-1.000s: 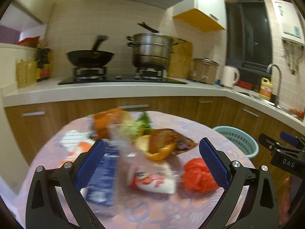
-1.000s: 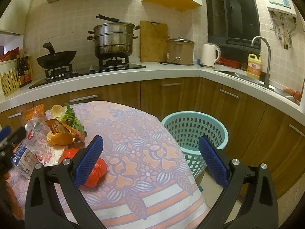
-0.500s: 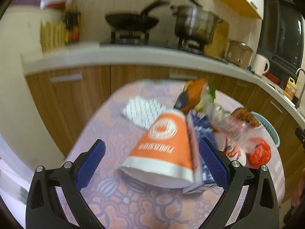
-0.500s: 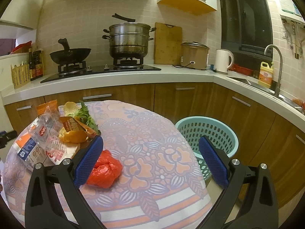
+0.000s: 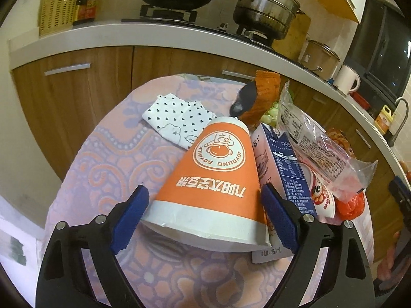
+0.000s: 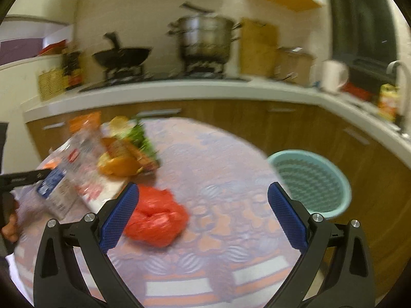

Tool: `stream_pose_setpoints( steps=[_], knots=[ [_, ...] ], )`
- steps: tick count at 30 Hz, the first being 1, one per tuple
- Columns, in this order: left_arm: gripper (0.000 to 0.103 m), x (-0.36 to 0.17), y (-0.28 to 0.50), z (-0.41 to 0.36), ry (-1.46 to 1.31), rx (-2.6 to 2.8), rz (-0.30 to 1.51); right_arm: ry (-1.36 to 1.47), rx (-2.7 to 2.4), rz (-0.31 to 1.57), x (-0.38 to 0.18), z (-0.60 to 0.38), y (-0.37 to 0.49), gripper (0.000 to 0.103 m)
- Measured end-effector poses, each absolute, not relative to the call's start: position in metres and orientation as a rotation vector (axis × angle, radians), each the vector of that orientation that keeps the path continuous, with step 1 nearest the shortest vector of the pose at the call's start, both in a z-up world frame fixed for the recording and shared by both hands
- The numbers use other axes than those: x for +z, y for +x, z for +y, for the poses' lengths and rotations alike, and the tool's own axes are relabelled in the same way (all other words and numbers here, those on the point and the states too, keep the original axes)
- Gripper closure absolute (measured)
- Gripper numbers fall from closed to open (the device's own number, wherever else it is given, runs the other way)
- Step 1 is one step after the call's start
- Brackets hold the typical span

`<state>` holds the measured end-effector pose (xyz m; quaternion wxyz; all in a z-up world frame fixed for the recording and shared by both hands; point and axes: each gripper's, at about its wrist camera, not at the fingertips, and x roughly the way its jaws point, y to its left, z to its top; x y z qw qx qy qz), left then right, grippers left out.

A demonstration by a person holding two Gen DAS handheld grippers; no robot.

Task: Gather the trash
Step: 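Grasp the orange paper cup with the left tool while the right tool grasps the red plastic bag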

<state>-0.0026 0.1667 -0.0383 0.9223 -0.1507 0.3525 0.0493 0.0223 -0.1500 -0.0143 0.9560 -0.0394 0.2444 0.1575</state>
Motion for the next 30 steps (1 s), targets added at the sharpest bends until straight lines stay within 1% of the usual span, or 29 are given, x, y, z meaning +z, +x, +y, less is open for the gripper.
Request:
stream_pose_setpoints(
  steps=[3,6,11,14,20,22,23,26,30],
  knots=[
    [0.02,-0.037,-0.003,0.161,-0.306,0.082,0.731,-0.088,0.401,0.572,-0.027,-0.14,0.037,0.008],
    [0.02,-0.036,-0.003,0.155,-0.288,0.083,0.741,-0.111,0.452,0.644,-0.039,-0.129,0.051,0.008],
    [0.014,-0.041,0.008,0.148,-0.259,0.113,0.776,-0.091,0.523,0.754,-0.054,-0.116,0.072,0.008],
    [0.014,-0.042,0.011,0.143,-0.238,0.125,0.781,-0.08,0.542,0.781,-0.059,-0.111,0.075,0.008],
    [0.023,-0.035,0.001,0.137,-0.236,0.136,0.751,-0.081,0.586,0.817,-0.062,-0.106,0.08,0.008],
    [0.026,-0.031,-0.005,0.134,-0.238,0.138,0.732,-0.078,0.633,0.817,-0.06,-0.103,0.078,0.029],
    [0.028,-0.029,-0.009,0.133,-0.239,0.142,0.721,-0.065,0.675,0.827,-0.06,-0.103,0.077,0.046],
    [0.03,-0.021,-0.026,0.133,-0.267,0.154,0.688,-0.055,0.696,0.803,-0.056,-0.105,0.071,0.055],
    [0.03,-0.007,-0.05,0.136,-0.292,0.174,0.637,-0.054,0.693,0.744,-0.045,-0.112,0.057,0.059]
  ],
)
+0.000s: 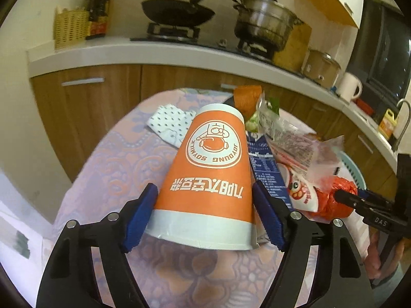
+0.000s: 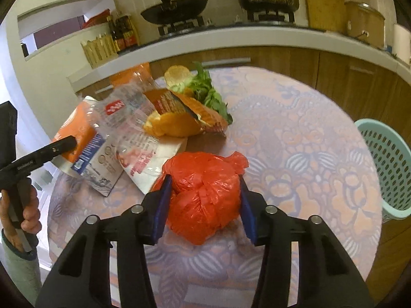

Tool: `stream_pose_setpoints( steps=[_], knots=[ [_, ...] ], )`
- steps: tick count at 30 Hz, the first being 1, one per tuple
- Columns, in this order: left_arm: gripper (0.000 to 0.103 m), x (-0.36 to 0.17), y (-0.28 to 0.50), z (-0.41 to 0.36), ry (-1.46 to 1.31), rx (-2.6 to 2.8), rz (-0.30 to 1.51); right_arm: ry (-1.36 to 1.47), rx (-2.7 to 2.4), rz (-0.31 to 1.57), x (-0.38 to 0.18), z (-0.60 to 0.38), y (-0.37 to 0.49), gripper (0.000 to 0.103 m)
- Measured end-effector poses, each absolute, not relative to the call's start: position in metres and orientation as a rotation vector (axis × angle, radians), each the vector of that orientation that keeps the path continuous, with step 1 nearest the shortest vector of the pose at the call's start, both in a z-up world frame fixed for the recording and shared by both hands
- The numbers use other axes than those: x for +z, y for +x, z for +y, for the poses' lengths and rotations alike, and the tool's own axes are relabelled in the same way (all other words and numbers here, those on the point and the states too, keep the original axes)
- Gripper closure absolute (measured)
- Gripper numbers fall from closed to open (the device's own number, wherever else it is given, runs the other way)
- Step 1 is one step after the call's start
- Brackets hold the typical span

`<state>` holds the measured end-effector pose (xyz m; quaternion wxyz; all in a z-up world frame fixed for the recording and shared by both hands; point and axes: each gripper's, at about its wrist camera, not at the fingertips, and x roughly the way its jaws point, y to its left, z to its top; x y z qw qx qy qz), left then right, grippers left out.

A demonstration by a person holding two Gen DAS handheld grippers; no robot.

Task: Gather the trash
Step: 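Grasp the orange paper cup with the left tool while the right tool grasps the red plastic bag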

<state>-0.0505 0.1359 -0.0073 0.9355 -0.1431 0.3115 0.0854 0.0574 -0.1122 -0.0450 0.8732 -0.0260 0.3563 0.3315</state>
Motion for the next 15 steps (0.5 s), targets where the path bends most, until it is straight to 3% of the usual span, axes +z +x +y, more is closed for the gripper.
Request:
stream_pose_setpoints(
  steps=[7,15],
  knots=[
    [0.03,0.035,-0.066,0.108,-0.25,0.124,0.534,-0.086,0.645,0.618,-0.012,-0.133,0.041,0.059],
    [0.029,0.079,-0.03,0.024,-0.139,-0.032,0.498,-0.082,0.563,0.506,0.023,-0.171,0.047,0.059]
  ],
)
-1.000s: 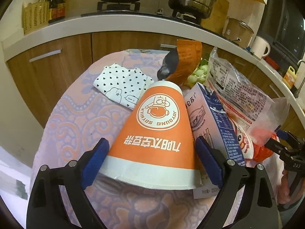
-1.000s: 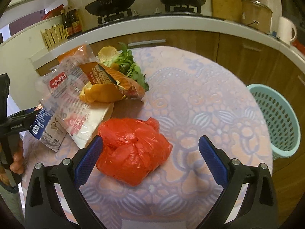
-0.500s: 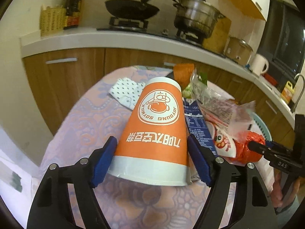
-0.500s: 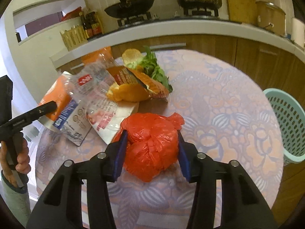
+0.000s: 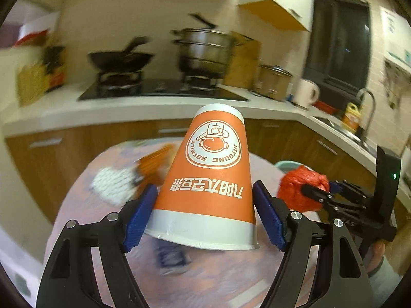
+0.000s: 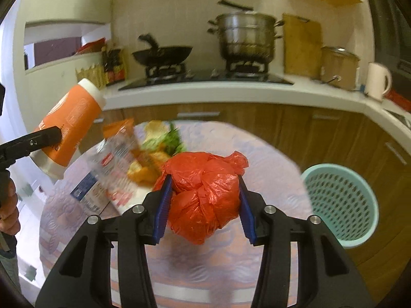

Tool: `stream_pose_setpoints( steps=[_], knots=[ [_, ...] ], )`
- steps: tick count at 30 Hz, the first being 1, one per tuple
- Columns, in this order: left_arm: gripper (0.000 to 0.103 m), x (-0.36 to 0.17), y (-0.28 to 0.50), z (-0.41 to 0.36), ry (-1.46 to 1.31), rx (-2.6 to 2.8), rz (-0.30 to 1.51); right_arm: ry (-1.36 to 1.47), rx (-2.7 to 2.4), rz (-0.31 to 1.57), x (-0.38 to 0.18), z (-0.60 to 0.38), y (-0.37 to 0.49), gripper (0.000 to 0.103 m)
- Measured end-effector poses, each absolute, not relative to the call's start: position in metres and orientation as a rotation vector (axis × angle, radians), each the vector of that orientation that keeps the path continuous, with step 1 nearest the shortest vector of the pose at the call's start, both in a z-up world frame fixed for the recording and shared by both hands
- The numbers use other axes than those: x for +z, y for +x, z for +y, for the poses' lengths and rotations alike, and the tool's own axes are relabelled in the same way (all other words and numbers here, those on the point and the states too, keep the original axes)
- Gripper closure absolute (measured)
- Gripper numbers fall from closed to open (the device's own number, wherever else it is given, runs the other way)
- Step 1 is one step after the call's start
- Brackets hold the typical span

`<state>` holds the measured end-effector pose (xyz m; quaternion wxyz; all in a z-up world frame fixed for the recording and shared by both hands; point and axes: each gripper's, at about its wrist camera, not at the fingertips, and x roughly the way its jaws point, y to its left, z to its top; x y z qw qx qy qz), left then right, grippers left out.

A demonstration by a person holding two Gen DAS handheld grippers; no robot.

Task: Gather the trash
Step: 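Grasp the orange paper cup with the left tool while the right tool grasps the red plastic bag, then carry cup and red bag to the blue basket and open both tools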

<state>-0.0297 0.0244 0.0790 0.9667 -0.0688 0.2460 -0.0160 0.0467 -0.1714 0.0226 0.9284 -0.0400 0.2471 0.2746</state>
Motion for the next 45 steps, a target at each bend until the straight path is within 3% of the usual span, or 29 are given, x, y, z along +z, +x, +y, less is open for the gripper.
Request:
stream_pose_setpoints(
  steps=[9,26,28,31,45],
  knots=[
    [0.028,0.091,0.065,-0.086,-0.05,-0.164,0.547,-0.001,0.358,0.475,0.027,-0.262,0.09,0.059],
    [0.024,-0.003,0.238,-0.21,-0.087,-0.269,0.77,0.211,-0.006,0.722,-0.059,-0.397,0.225,0.055],
    [0.021,-0.009,0.248,-0.219,-0.085,-0.281,0.783,0.229,-0.006,0.757,-0.068,-0.401,0.238,0.052],
    [0.021,-0.017,0.258,-0.228,-0.07,-0.302,0.806,0.24,-0.017,0.787,-0.076,-0.405,0.246,0.04],
    [0.021,-0.018,0.228,-0.215,-0.079,-0.293,0.763,0.256,-0.005,0.731,-0.057,-0.418,0.213,0.039]
  ],
)
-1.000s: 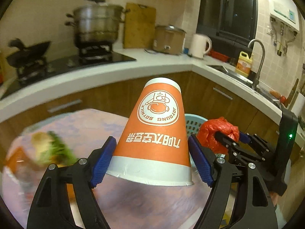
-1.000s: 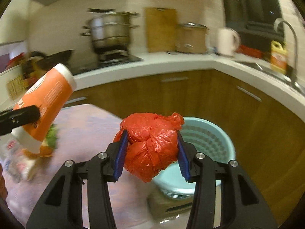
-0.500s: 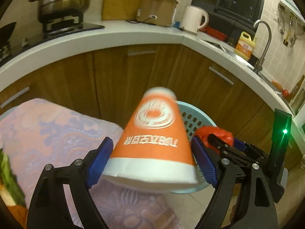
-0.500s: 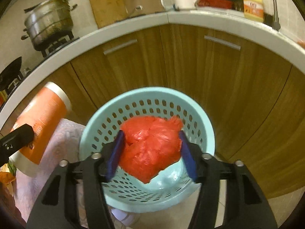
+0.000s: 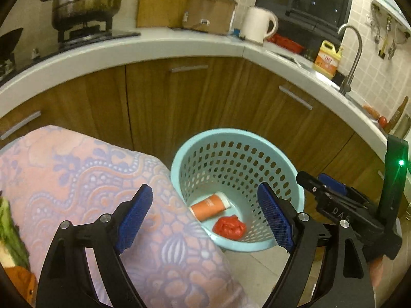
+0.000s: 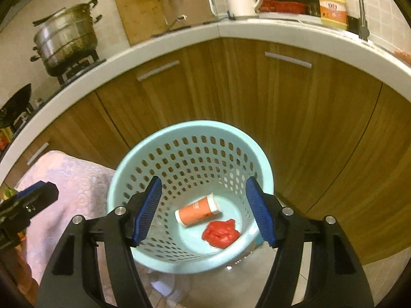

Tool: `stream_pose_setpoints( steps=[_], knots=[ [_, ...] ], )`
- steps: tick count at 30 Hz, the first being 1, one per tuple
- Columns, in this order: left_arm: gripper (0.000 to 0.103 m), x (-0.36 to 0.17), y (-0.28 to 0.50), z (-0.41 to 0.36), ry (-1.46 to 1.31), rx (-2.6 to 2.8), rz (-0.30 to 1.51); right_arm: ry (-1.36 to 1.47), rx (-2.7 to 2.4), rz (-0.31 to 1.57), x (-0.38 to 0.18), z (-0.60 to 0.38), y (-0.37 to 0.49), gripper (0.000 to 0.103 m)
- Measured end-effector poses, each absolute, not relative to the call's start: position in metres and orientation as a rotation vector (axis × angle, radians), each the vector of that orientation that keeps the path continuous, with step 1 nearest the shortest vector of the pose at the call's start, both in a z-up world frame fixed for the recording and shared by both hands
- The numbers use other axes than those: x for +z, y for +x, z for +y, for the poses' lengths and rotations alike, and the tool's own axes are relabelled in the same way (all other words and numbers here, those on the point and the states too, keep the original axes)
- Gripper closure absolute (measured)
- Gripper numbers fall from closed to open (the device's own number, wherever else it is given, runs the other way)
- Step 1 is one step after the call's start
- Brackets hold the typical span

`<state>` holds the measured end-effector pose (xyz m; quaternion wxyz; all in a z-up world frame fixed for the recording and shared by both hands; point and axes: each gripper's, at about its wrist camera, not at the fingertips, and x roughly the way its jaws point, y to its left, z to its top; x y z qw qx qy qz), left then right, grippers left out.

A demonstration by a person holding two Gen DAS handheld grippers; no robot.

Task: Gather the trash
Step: 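Carry cup and red bag to the blue basket and open both tools, then grasp the blue milk carton with the left tool while the right tool grasps the snack wrapper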

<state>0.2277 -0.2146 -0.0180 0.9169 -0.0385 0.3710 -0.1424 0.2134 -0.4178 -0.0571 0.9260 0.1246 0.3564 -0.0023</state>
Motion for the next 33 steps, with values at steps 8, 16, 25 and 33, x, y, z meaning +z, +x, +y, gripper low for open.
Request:
stream_pose_setpoints(
  steps=[8,16,25,33],
  knots=[
    [0.021,0.028,0.165,-0.165,-0.131,-0.276,0.629,0.189,0.085,0.624,-0.008,-0.367,0.178,0.039],
    [0.021,0.081,0.072,-0.1,-0.118,-0.2,0.47,0.125,0.253,0.534,0.035,-0.284,0.134,0.039],
    [0.012,0.095,0.0,-0.013,-0.111,0.043,0.392,0.066,0.442,0.512,0.015,-0.181,0.101,0.046],
    [0.011,0.036,-0.03,0.065,-0.159,0.221,0.5,-0.005,0.518,0.519,-0.023,-0.137,0.092,0.046]
  ],
)
